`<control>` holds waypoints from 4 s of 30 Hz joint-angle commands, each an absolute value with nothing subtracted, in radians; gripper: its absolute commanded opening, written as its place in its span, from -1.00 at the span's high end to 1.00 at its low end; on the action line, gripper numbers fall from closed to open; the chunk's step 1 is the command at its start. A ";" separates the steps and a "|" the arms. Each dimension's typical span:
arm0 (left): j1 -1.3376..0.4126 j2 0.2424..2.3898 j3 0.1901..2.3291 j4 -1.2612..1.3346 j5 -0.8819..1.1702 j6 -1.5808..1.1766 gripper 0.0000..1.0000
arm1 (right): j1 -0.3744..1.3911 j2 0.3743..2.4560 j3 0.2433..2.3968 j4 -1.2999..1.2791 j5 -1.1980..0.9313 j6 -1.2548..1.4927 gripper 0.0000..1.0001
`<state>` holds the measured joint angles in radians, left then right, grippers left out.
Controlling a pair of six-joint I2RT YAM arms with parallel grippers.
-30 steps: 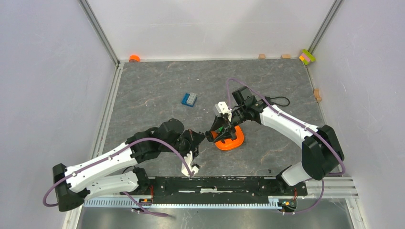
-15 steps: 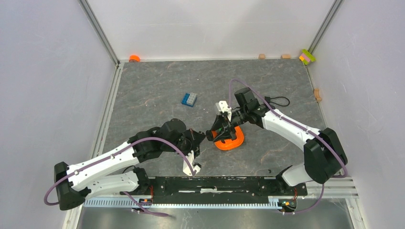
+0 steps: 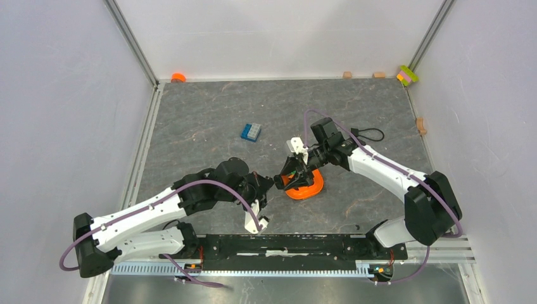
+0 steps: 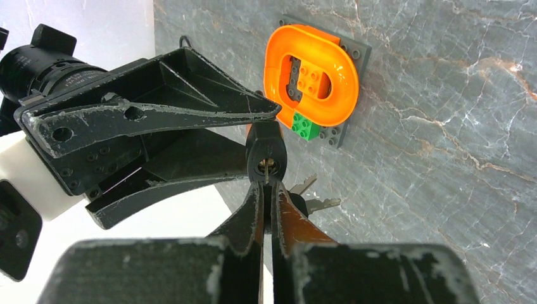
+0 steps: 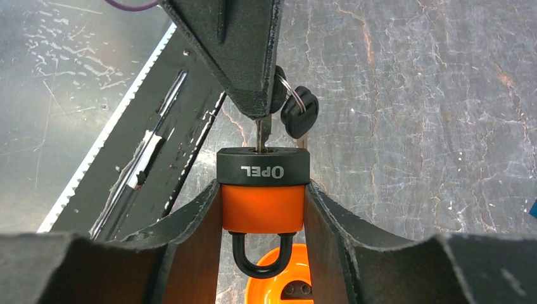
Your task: Unlock with the key
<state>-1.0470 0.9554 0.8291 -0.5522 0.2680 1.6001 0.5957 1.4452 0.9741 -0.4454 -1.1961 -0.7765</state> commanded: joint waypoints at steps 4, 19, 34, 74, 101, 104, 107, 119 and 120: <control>-1.049 0.949 0.854 -0.532 0.291 1.550 0.96 | 0.610 1.418 1.051 -0.559 -1.306 -0.933 1.00; -1.055 0.967 0.833 -0.513 0.261 1.578 0.95 | 0.615 1.343 0.916 -0.107 -1.255 -0.479 1.00; -1.063 0.973 0.817 -0.483 0.301 1.536 0.95 | 0.638 1.344 0.960 -0.243 -1.305 -0.630 1.00; -1.088 0.966 0.794 -0.489 0.215 1.541 0.02 | 0.626 1.343 0.942 -0.288 -1.172 -0.681 1.00; -1.083 1.029 1.135 -0.902 -0.510 0.932 -0.99 | 0.492 1.359 0.862 -0.254 -1.029 -0.752 1.00; -1.060 1.020 1.212 -1.060 -0.522 0.823 -1.00 | 0.492 1.362 0.862 -0.252 -1.029 -0.751 1.00; -0.970 1.056 1.330 -1.197 -0.441 0.712 -1.00 | 0.492 1.363 0.867 -0.250 -1.033 -0.747 1.00; -0.556 1.147 1.492 -1.046 0.179 0.352 -0.95 | 0.497 1.317 0.862 -0.189 -1.015 -0.678 1.00; -0.555 1.151 1.456 -0.996 0.226 0.294 -0.93 | 0.498 1.309 0.859 -0.174 -1.003 -0.663 1.00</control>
<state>-0.5640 1.1393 1.5520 -1.1576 -0.0460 0.5499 0.4953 1.3708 0.8547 -0.2783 -1.0019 -0.7105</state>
